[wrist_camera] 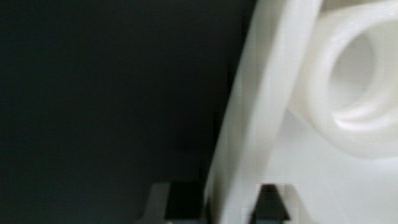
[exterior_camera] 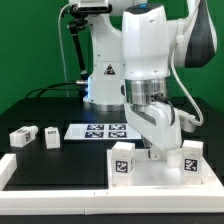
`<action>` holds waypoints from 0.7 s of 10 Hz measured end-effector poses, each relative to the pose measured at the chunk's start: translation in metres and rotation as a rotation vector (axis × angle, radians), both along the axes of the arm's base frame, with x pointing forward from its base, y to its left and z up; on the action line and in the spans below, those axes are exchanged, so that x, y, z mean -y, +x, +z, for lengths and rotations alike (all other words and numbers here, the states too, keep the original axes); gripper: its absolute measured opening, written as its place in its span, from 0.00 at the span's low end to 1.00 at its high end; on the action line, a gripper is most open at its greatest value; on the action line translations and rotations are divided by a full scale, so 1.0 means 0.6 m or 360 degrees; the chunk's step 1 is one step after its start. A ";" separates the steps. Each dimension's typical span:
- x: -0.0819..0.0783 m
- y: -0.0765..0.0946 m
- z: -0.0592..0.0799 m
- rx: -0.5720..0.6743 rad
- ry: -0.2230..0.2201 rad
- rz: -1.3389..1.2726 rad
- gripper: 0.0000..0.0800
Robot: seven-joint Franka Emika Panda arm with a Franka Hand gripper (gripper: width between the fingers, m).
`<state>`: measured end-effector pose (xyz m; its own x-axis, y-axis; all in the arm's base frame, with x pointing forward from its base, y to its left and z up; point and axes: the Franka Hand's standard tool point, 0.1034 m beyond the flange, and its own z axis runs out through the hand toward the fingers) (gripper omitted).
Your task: Assemble square table
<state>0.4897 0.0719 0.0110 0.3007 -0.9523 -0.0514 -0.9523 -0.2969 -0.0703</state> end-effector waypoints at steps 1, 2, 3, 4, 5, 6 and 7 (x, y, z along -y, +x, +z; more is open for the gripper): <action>0.025 -0.016 0.000 0.0016 -0.0030 0.0129 0.12; 0.046 -0.033 -0.001 0.0006 -0.0051 0.0208 0.12; 0.075 -0.035 -0.001 0.0044 -0.0095 0.0426 0.12; 0.099 -0.035 -0.002 0.0064 -0.0124 0.0607 0.12; 0.106 -0.036 -0.003 0.0064 -0.0135 0.0711 0.12; 0.111 -0.036 -0.002 0.0067 -0.0143 0.0767 0.12; 0.115 -0.036 -0.002 0.0068 -0.0150 0.0805 0.12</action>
Offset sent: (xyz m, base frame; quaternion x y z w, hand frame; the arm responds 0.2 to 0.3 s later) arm -0.0092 -0.0437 -0.0024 0.0320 0.0113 -0.2815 0.9590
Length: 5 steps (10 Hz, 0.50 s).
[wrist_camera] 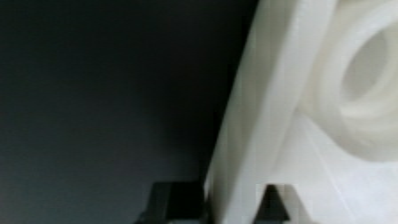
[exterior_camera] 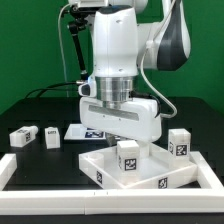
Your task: Assemble square table
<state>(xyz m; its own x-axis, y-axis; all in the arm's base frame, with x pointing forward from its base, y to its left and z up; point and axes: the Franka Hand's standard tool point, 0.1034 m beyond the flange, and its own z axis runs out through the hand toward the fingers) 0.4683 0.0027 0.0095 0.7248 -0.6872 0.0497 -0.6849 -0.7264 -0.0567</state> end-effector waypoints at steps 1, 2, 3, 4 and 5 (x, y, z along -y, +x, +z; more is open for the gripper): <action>0.005 0.001 0.000 0.0002 -0.0014 0.0101 0.12; 0.021 0.004 0.003 0.0005 -0.0042 0.0237 0.12; 0.042 0.011 0.006 0.0015 -0.0071 0.0422 0.12; 0.055 0.018 0.007 0.0023 -0.0107 0.0677 0.12; 0.060 0.026 0.009 0.0042 -0.0145 0.0843 0.12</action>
Offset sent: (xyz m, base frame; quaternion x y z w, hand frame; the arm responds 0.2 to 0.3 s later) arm 0.0213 -0.0248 0.0039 0.0260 0.0330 -0.3527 0.9348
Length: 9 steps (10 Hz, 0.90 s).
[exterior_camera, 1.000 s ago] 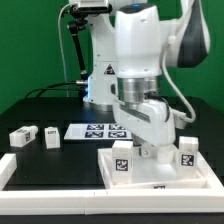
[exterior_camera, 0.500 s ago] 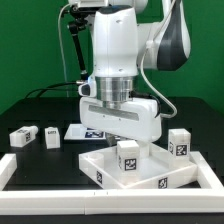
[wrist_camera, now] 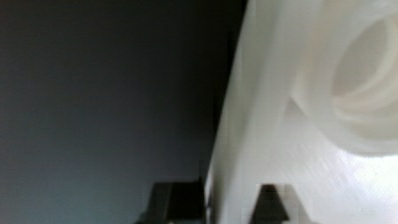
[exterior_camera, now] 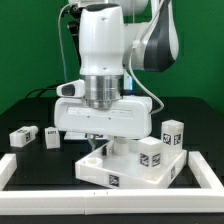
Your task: Assemble square table
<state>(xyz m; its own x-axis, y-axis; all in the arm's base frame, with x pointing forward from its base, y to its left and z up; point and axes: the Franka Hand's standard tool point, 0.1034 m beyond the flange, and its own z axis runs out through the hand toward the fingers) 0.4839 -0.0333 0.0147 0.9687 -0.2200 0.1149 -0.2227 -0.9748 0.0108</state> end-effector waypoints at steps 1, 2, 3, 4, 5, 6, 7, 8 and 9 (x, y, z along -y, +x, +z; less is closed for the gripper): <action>-0.002 0.001 -0.001 0.0043 -0.0038 0.0092 0.11; -0.001 0.000 -0.002 0.0034 -0.0056 0.0211 0.11; 0.001 0.001 -0.002 0.0028 -0.0071 0.0302 0.10; 0.003 0.003 -0.001 0.0025 -0.0083 0.0382 0.10; 0.015 0.015 0.001 0.0010 -0.0121 0.0659 0.10; 0.027 0.038 0.004 0.0023 -0.0177 0.0946 0.10; 0.018 0.060 0.010 0.0076 -0.0248 0.1194 0.10; 0.018 0.056 0.008 0.0069 -0.0248 0.1223 0.10; 0.020 0.056 0.008 0.0059 -0.0269 0.1341 0.10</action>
Offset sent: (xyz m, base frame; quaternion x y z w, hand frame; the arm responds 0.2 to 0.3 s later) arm 0.0000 0.0000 0.0000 0.0000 0.0000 -0.1296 0.9916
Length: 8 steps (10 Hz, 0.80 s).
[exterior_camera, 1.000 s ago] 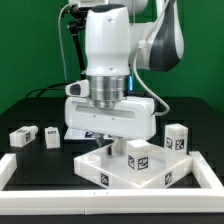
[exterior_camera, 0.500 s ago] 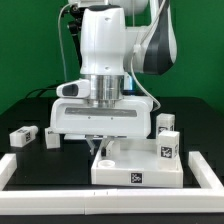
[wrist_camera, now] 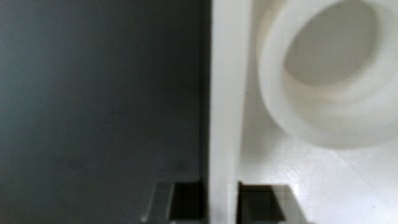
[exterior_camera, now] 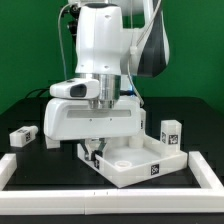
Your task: Assemble square table
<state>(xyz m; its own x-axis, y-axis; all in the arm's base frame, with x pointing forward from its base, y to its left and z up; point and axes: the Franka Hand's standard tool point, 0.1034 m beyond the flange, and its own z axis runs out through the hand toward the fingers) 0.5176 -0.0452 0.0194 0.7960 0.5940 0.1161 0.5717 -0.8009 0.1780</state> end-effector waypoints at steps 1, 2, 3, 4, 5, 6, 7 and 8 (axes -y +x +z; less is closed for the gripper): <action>-0.002 0.003 0.001 -0.0005 -0.0022 0.0103 0.10; -0.011 0.023 0.002 -0.0046 -0.0062 0.0334 0.10; -0.022 0.055 0.006 -0.0063 -0.0104 0.0542 0.10; -0.035 0.070 0.008 -0.0042 -0.0131 0.0642 0.10; -0.031 0.066 0.006 -0.0058 -0.0155 0.0750 0.10; -0.027 0.066 0.006 -0.0066 -0.0178 0.0833 0.10; -0.028 0.067 0.006 -0.0068 -0.0185 0.0865 0.10; -0.029 0.068 0.006 -0.0086 -0.0220 0.1014 0.10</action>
Offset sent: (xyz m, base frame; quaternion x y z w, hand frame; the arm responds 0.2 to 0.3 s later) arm 0.0529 0.0364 0.0080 -0.0443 -0.0083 -0.2443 0.9686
